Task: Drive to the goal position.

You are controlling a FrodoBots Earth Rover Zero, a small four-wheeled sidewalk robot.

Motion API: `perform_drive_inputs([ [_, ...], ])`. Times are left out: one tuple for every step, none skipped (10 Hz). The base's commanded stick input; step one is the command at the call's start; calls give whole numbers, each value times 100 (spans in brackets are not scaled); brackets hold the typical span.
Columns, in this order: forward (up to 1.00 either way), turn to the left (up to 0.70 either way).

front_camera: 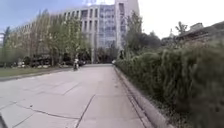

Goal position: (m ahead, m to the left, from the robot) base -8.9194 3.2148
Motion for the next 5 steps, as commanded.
perform_drive_inputs([
  [70, 35],
  [70, 35],
  [70, 35],
  [70, 35],
  [70, 35],
])
